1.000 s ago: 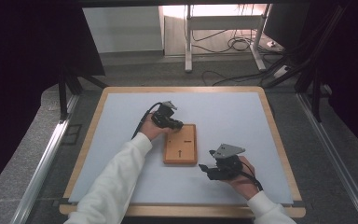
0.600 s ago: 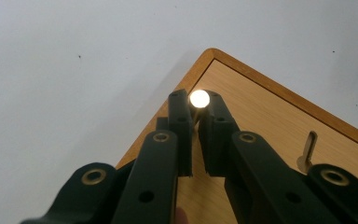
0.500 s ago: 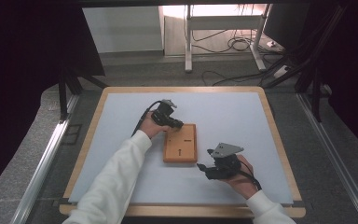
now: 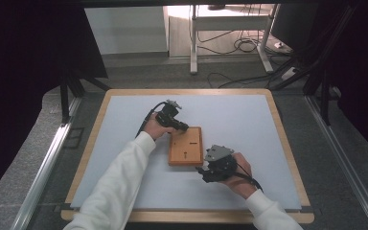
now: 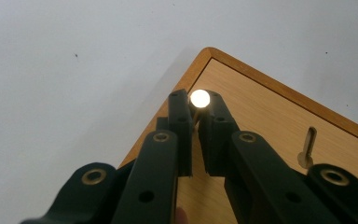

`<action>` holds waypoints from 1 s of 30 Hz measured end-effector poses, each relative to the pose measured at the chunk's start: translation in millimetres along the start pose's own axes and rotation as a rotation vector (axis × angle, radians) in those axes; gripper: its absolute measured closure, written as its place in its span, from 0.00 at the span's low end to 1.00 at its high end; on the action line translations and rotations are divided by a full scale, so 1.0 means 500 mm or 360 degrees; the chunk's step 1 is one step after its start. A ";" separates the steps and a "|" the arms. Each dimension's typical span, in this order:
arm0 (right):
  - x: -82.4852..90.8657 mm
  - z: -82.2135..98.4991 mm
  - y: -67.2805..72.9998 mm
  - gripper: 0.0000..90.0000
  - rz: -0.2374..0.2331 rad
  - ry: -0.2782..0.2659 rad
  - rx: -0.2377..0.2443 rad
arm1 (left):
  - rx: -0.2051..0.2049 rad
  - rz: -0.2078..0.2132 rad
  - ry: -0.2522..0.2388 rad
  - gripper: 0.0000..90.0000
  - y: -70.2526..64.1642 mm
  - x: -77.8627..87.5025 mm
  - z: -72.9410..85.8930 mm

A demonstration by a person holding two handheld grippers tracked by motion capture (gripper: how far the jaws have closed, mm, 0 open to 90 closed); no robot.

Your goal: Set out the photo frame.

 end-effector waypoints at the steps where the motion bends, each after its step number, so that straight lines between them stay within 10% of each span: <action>1: -0.005 -0.002 0.001 0.28 0.0006 0.0004 0.0015 | 0.0001 0.0003 0.0000 0.94 0.000 0.000 0.000; 30: -0.097 -0.007 0.020 0.23 0.0197 0.0226 0.0400 | 0.0017 0.0041 0.0031 0.93 0.002 0.000 0.000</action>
Point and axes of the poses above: each handheld gripper's, and its own axes: x roughly backward along the jaws, z roughly out of its underside, y roughly to its left, the point moved 9 cm from there along -x, roughly forward along the jaws, and after that the axes turned 5 degrees about -y, right-handed, at the moved point
